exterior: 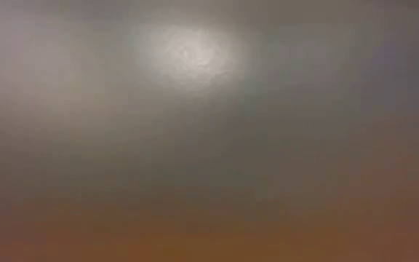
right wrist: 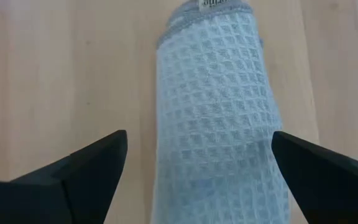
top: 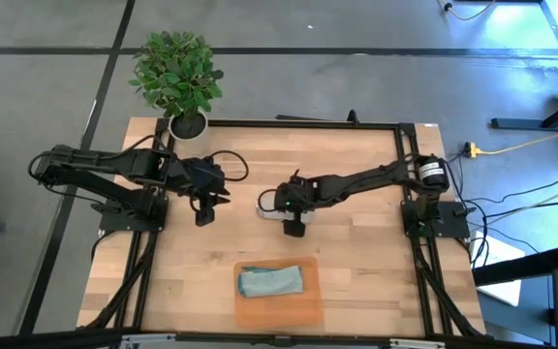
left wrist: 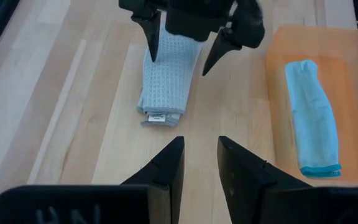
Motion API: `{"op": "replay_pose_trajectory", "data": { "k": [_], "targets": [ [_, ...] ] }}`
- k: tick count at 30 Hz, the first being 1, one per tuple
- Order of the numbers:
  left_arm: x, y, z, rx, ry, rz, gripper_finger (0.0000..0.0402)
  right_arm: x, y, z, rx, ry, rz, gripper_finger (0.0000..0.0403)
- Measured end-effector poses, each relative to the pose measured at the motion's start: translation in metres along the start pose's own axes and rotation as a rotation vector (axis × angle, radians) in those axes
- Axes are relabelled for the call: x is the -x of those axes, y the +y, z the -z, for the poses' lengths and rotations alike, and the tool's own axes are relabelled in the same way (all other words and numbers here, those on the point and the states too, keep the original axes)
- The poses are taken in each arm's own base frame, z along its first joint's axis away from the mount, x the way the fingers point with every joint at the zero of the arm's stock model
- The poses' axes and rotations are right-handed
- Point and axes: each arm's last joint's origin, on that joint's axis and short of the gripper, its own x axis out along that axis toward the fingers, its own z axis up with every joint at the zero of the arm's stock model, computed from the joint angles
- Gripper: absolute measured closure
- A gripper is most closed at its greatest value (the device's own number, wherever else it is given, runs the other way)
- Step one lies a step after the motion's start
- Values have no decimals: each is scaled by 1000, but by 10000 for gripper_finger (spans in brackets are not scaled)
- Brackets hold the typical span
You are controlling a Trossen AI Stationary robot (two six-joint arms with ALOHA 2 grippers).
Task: Roll microfiber towels into tight, uniform cylinder then place into a basket
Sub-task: Put the rolled gray towel into the orange bin
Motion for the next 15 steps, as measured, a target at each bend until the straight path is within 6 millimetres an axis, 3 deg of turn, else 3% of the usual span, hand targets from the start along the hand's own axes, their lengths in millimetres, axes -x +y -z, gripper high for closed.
{"op": "replay_pose_trajectory", "data": {
  "k": [15],
  "targets": [
    [0,0,0,0,-5,1,316,-41,-11,12,-14,75,-42,4]
  ]
}}
